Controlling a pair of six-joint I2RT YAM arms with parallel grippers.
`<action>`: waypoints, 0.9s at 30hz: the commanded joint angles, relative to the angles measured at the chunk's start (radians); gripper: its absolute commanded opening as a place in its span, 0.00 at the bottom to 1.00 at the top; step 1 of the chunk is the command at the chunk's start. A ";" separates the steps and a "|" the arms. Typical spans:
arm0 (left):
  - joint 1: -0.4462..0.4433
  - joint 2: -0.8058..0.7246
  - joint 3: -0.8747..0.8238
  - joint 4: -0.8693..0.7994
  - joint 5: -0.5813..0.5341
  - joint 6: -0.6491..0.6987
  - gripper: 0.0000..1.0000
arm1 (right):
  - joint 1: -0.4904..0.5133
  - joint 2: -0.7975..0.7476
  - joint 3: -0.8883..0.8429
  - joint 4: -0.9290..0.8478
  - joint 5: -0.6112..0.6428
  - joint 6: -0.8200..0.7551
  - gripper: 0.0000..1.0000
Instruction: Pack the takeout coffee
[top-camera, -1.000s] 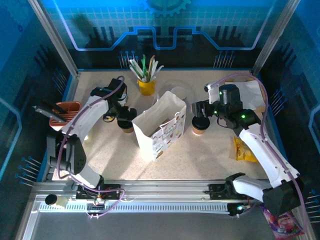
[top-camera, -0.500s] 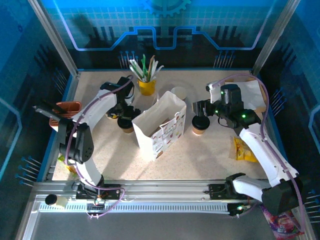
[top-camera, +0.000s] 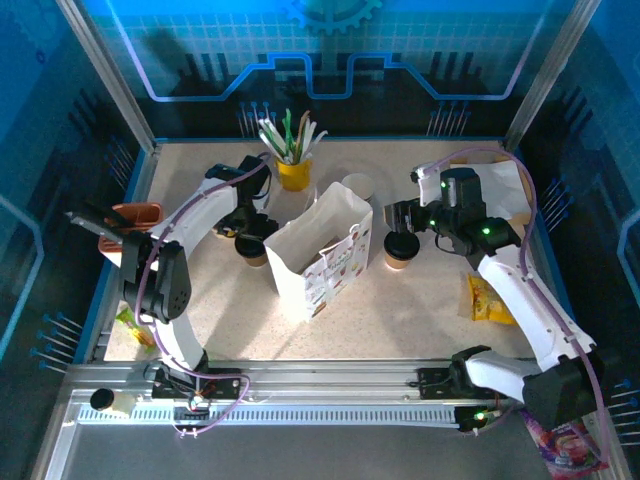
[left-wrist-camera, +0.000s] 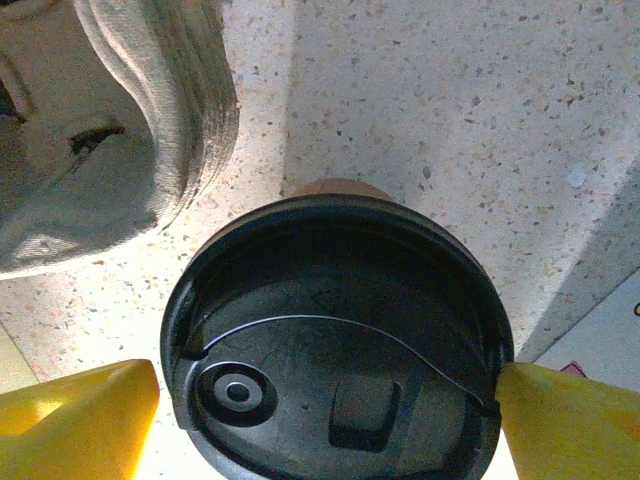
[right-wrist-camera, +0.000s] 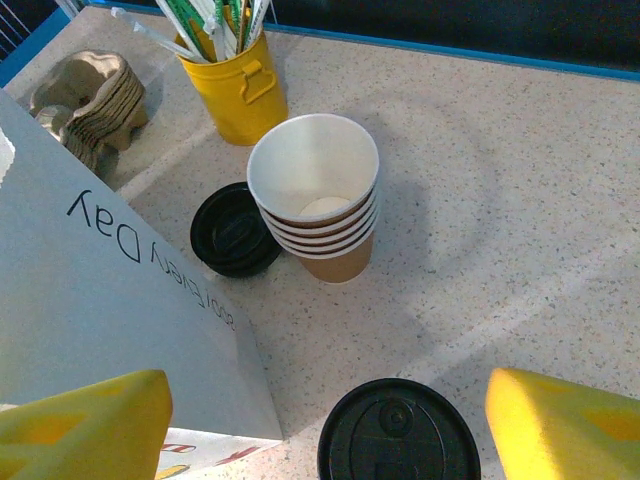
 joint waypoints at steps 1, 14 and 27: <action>-0.003 0.020 0.020 -0.031 -0.009 0.012 0.85 | -0.015 0.002 -0.009 0.016 -0.019 0.003 0.83; 0.002 0.040 0.031 -0.024 0.008 0.005 0.79 | -0.013 0.009 -0.009 0.017 -0.028 0.004 0.83; 0.006 0.001 0.017 -0.077 0.025 0.014 0.73 | -0.016 0.011 -0.012 0.017 -0.022 0.001 0.83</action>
